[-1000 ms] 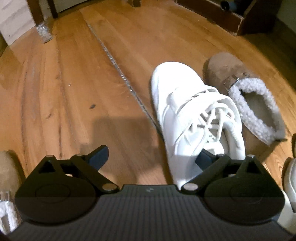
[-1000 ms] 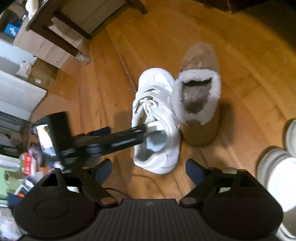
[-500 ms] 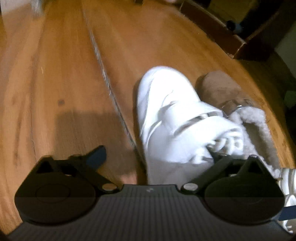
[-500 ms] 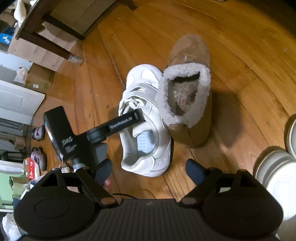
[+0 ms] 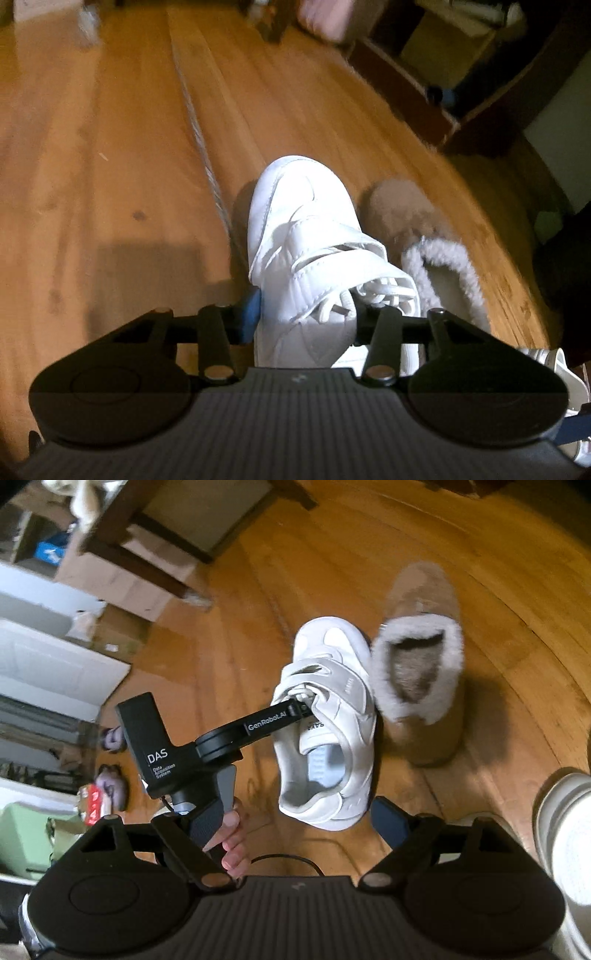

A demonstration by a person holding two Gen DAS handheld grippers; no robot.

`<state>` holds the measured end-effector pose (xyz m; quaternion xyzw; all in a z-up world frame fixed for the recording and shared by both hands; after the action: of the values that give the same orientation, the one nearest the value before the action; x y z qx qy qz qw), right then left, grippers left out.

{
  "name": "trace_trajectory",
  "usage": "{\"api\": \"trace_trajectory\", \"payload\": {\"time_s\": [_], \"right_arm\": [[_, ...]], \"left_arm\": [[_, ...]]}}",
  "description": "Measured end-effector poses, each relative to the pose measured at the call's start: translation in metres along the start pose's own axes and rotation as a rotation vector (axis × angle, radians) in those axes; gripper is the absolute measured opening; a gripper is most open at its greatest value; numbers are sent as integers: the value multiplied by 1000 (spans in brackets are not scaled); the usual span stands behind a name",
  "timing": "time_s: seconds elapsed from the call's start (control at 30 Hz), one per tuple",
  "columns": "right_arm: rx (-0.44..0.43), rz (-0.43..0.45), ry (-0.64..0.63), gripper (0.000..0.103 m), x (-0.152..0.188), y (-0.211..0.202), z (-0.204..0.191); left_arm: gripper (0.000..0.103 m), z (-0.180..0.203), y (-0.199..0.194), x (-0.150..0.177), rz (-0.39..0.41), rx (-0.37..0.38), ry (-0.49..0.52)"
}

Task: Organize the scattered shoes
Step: 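Grasp the second white velcro sneaker with the left tool and lift it, then carry the held sneaker with the left tool toward the right tool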

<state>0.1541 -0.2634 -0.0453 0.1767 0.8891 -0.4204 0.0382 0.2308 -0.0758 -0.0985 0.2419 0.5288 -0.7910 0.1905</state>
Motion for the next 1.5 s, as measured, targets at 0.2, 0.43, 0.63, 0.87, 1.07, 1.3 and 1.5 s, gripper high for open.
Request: {"api": "trace_trajectory", "payload": {"time_s": [0.2, 0.43, 0.63, 0.87, 1.07, 1.3, 1.5], "right_arm": [[-52, -60, -70, 91, 24, -7, -36], [-129, -199, -78, 91, 67, 6, -72], [-156, -293, -90, 91, 82, 16, -102], [-132, -371, -216, 90, 141, 44, -129], [-101, -302, -341, 90, 173, 55, -147], [-19, -156, -711, 90, 191, 55, -178], [106, -231, -1037, 51, 224, 90, -188]], "left_arm": [[44, -29, -76, -2, 67, -28, -25], [44, -77, -149, 52, 45, -116, -84], [44, -111, -191, 108, 13, -177, -116], [44, -125, -211, 188, -69, -141, -190], [55, -137, -210, 236, -197, -89, -290], [82, -149, -251, 270, -201, -99, -331], [82, -151, -272, 290, -182, -96, -322]]}}
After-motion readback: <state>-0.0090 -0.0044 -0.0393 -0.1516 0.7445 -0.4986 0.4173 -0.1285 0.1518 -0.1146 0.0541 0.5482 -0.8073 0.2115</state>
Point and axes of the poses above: each gripper's, at about its wrist camera, not at the fingertips, and y roughly the way its jaws point, z to its right, x to its underside, the point moved 4 cm from there along y, roughly the way its jaws point, and after that the axes turned 4 degrees about y, right-handed, at the moved point
